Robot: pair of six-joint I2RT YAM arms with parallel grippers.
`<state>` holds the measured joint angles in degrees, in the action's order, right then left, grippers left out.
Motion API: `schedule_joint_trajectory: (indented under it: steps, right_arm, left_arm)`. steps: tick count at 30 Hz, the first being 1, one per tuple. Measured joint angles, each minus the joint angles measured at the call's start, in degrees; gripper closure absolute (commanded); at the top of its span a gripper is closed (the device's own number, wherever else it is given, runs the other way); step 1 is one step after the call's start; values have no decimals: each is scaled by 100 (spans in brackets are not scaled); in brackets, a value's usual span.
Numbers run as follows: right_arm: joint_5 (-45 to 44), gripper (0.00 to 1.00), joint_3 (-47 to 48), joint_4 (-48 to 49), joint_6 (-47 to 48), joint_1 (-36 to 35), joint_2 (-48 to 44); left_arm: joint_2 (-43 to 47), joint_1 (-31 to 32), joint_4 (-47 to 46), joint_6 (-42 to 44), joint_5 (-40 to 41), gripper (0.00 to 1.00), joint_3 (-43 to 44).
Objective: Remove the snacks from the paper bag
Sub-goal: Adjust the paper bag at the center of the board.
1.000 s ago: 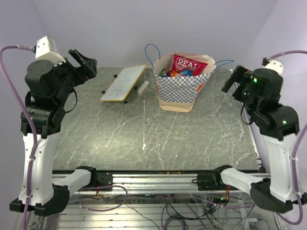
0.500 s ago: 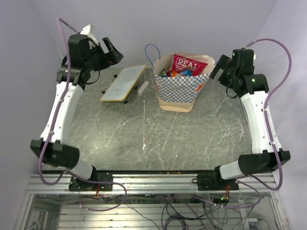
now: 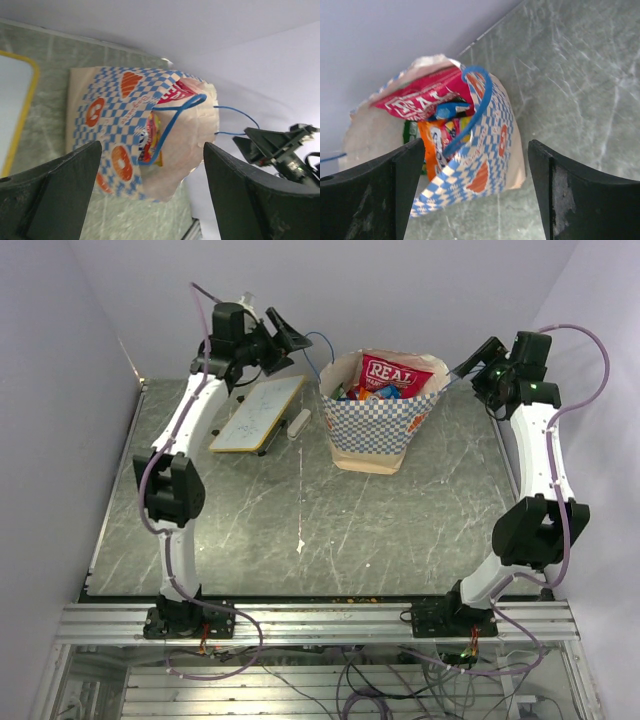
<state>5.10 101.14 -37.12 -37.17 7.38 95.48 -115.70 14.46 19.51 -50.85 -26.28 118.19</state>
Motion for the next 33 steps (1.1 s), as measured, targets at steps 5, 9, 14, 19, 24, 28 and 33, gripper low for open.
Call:
schedule_joint_trajectory:
  steps: [5, 9, 14, 19, 24, 28, 33]
  right_arm:
    - [573, 32, 208, 393, -136, 232, 457]
    - [831, 52, 382, 472, -87, 238, 667]
    - [911, 92, 516, 457, 105, 238, 669]
    - [901, 100, 750, 330, 363, 236, 636]
    - [992, 100, 531, 146, 584, 221, 323]
    - [1154, 100, 55, -66, 793, 48, -269]
    - [1366, 100, -367, -308, 1029, -463, -1047]
  left_arm:
    - [-802, 345, -236, -398, -247, 15, 726]
    - [-979, 599, -302, -592, -326, 36, 835]
    - [-1316, 695, -341, -745, -372, 67, 1429]
    - [-1331, 673, -321, -767, -374, 92, 1484]
    - [-1139, 748, -125, -632, -332, 93, 1292]
    - [-682, 892, -9, -527, -221, 93, 859]
    - [-155, 1088, 122, -411, -57, 93, 234]
